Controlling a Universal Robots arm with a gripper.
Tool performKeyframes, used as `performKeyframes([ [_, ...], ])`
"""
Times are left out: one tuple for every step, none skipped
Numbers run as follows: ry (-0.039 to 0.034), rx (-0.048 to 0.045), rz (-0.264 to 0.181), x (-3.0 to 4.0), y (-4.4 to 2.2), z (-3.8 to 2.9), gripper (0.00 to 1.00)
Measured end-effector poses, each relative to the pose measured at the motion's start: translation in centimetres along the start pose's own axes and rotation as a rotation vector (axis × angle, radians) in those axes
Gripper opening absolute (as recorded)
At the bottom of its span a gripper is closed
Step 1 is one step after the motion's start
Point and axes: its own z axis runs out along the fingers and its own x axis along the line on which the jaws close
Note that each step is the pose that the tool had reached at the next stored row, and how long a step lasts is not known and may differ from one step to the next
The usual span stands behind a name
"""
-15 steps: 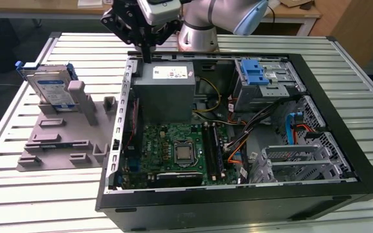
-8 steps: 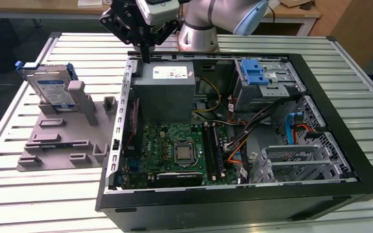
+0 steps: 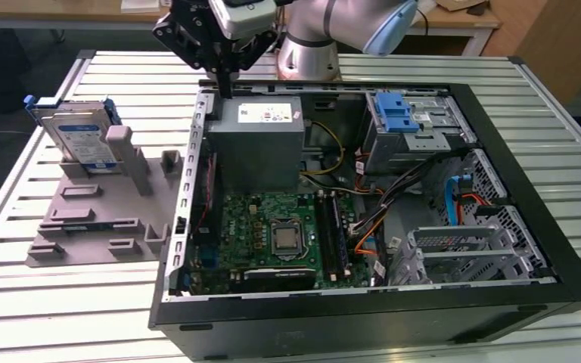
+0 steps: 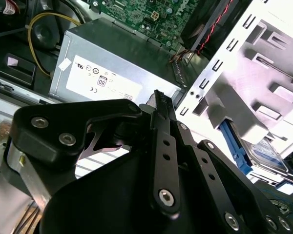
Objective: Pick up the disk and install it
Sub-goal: 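Reach for the disk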
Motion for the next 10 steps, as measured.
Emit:
performKeyframes([
  [0.0000,0.0000,0.000,0.02,0.00,0.00,0.11],
  [0.0000,0.0000,0.000,0.05,-0.01,0.00,0.11],
  [0.0000,0.0000,0.000,0.08,-0.01,0.00,0.11],
  [0.0000,0.0000,0.000,0.10,-0.01,0.00,0.11],
  [0.0000,0.0000,0.000,0.13,-0.01,0.00,0.11],
  [0.0000,0.0000,0.000,0.16,-0.01,0.00,0.11],
  [0.0000,0.0000,0.000,0.18,-0.01,0.00,0.11],
  [0.0000,0.0000,0.000,0.21,-0.02,0.00,0.11],
  [0.0000,0.0000,0.000,0.24,-0.02,0.00,0.11],
  [0.0000,0.0000,0.000,0.27,-0.02,0.00,0.11],
])
